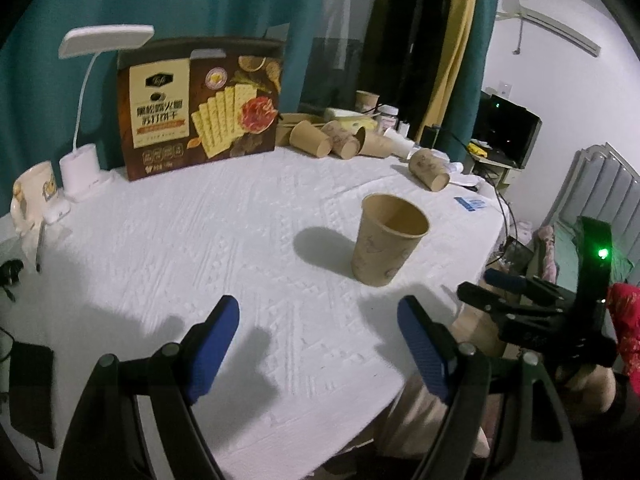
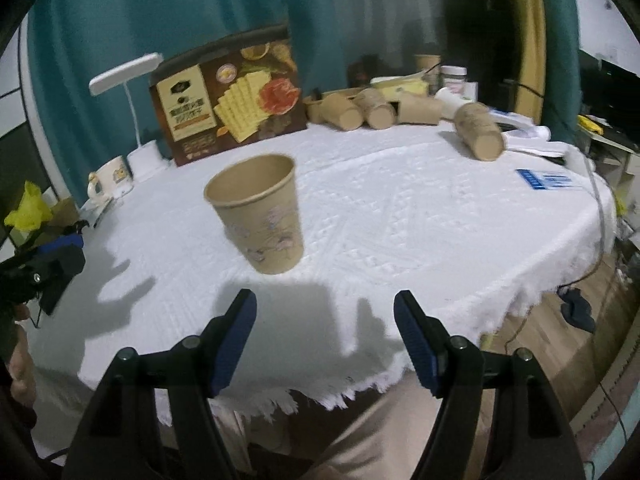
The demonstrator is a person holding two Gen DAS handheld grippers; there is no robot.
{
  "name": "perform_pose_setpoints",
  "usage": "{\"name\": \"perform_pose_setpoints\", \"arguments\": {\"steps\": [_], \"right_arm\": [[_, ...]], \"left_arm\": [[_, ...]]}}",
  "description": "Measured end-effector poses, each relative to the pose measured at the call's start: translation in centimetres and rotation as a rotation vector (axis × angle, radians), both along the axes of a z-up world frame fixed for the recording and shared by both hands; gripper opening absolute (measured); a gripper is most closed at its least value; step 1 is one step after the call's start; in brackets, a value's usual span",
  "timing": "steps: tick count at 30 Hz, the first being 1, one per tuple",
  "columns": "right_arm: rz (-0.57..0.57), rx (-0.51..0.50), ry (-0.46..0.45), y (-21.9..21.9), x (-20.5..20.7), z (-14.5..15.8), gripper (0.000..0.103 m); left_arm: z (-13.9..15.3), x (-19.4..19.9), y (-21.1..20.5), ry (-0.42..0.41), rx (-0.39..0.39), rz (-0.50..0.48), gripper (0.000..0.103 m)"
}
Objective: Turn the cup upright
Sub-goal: 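Turn the cup upright with the right gripper and lower it onto the tablecloth, then open the right gripper and withdraw it from the upright cup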
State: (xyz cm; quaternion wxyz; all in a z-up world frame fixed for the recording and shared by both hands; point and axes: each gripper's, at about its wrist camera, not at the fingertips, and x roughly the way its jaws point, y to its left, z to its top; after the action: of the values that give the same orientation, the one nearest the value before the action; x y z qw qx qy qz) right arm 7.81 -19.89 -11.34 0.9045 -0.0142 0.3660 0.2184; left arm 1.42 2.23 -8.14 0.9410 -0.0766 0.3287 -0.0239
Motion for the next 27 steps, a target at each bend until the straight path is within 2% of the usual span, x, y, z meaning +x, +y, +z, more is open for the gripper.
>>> {"name": "perform_pose_setpoints", "arguments": {"steps": [6,7,8,14,18,27], "right_arm": [[-0.057,0.009,-0.051,-2.3,-1.0,3.5,0.069],[-0.063,0.011,-0.062,-2.7,-1.2,4.1,0.069],[-0.072,0.013,-0.075,-3.0,-1.4,4.8,0.07],[-0.099,0.027,-0.154,-4.4,-2.7,8.8,0.07],[-0.109,0.036,-0.208,-4.9,-3.5,11.2,0.072],[-0.113,0.059,-0.326,-5.2,-5.5,15.9,0.082]], "left_arm": [[2.2,-0.2,-1.4,-0.07,0.059,-0.005,0.082],[2.7,-0.3,-1.6,-0.09,0.064,-0.007,0.084],[3.1,-0.4,-1.7,-0.106,0.067,-0.008,0.091],[6.4,-1.3,-2.4,-0.23,0.086,0.007,0.101],[8.2,-1.8,-2.5,-0.279,0.094,0.019,0.103],[11.2,-3.1,-2.1,-0.369,0.113,0.035,0.103]]}}
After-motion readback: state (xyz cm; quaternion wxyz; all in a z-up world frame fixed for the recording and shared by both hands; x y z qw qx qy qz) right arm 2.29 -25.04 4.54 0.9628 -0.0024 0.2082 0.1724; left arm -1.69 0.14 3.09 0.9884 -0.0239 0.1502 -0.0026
